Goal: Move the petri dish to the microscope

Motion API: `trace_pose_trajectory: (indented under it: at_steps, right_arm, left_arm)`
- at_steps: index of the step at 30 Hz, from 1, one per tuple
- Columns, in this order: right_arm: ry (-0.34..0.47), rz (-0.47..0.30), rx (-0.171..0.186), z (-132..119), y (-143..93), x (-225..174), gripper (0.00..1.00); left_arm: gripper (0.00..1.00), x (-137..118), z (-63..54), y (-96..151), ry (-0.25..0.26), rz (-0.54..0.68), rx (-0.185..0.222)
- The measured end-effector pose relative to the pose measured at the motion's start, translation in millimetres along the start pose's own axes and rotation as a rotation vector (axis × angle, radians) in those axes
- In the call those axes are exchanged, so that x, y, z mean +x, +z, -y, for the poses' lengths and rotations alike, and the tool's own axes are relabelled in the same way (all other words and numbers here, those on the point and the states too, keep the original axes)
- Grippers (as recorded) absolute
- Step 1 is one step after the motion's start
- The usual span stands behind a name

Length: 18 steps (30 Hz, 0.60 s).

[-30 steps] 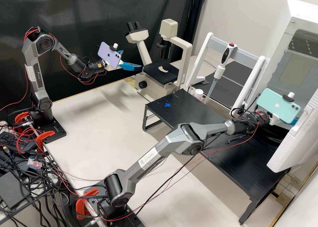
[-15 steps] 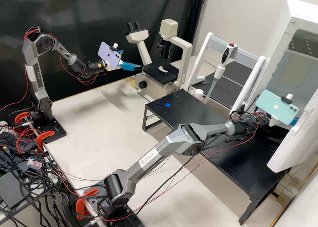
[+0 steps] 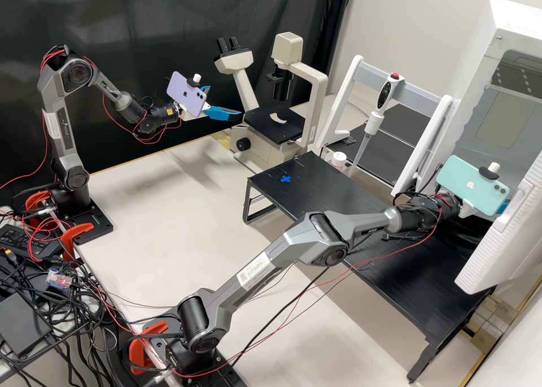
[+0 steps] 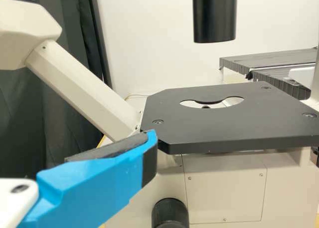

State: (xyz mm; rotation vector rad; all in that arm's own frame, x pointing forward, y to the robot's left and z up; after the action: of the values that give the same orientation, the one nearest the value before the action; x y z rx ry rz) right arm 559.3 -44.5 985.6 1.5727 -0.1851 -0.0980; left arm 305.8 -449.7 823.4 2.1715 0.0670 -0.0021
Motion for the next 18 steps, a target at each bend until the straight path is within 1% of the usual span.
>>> trace_pose_trajectory:
  at_steps: [3, 10, 13, 15, 18]
  right_arm:
    - [0.000, 0.000, 0.006, -0.3, 0.3, -0.1, 0.00]
    - [0.002, 0.000, 0.005, -1.0, 0.8, -0.2, 0.00]
    - [0.001, 0.006, 0.007, -1.4, 4.5, -0.4, 0.00]
    - [-0.001, 0.009, 0.021, -0.9, 6.9, -0.5, 0.00]
    - [-0.010, 0.006, 0.017, 0.3, 7.7, -1.7, 0.00]
  left_arm:
    - [1.00, 0.0, 0.0, 0.0, 0.000, 0.000, 0.000]
    - [1.00, 0.0, 0.0, 0.0, 0.000, 0.000, 0.000]
    - [1.00, 0.0, 0.0, 0.0, 0.000, 0.000, 0.000]
    - [1.00, 0.0, 0.0, 0.0, 0.000, 0.000, 0.000]
    - [1.00, 0.0, 0.0, 0.0, 0.000, 0.000, 0.000]
